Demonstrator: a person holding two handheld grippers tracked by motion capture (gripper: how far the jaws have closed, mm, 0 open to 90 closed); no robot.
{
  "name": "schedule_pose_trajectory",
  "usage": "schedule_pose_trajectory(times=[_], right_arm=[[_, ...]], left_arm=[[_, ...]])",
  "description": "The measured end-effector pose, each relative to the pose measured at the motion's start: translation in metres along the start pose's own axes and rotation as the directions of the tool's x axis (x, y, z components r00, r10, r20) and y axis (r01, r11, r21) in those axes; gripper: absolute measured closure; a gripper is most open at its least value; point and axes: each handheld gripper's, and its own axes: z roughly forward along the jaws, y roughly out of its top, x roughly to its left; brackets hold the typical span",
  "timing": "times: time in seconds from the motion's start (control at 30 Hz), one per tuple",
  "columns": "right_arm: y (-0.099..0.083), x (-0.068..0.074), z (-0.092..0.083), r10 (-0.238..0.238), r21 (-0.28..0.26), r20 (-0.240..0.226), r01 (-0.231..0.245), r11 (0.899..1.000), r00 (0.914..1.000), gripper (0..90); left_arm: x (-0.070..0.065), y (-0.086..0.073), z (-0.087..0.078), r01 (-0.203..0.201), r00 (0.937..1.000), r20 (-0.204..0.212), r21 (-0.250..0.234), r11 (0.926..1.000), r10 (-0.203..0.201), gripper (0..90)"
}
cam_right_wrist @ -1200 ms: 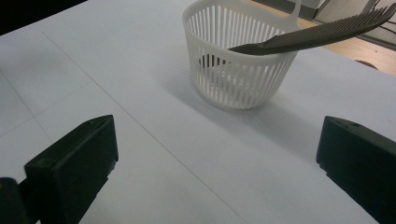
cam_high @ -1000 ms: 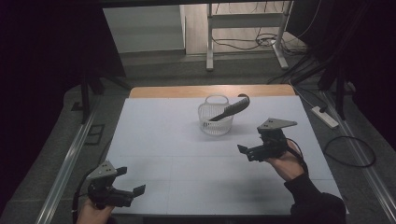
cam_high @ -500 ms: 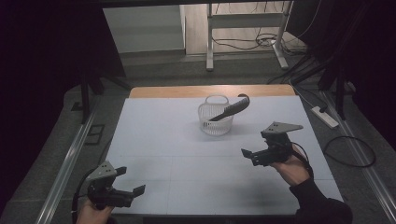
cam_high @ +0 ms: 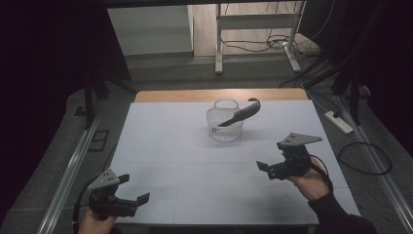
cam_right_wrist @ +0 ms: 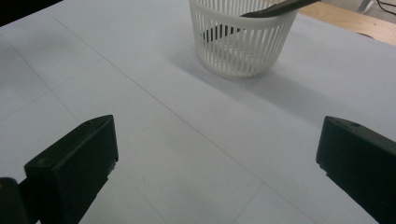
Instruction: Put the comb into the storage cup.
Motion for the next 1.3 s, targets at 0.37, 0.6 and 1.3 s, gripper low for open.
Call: schedule_pose_trajectory(times=[0.37,0.6,1.3], right_arm=[[-0.009,-0.001,-0.009,0.024,0.013,-0.014,-0.024,1.000,0.9996,0.0],[-0.018,-0.001,-0.013,0.022,0.019,-0.011,-0.021,1.000,0.9997,0.0],[-0.041,-0.004,-0.035,0.042,0.034,0.029,-0.043,0.998,0.9987,0.0]], left_arm=[[0.000,0.000,0.000,-0.007,0.9999,-0.015,0.000,1.0000,0.007,0.0],[0.000,0.000,0.001,-0.003,0.9999,-0.014,0.002,1.0000,0.003,0.0],[0.000,0.000,0.001,-0.002,0.9999,-0.013,0.005,1.0000,0.002,0.0]])
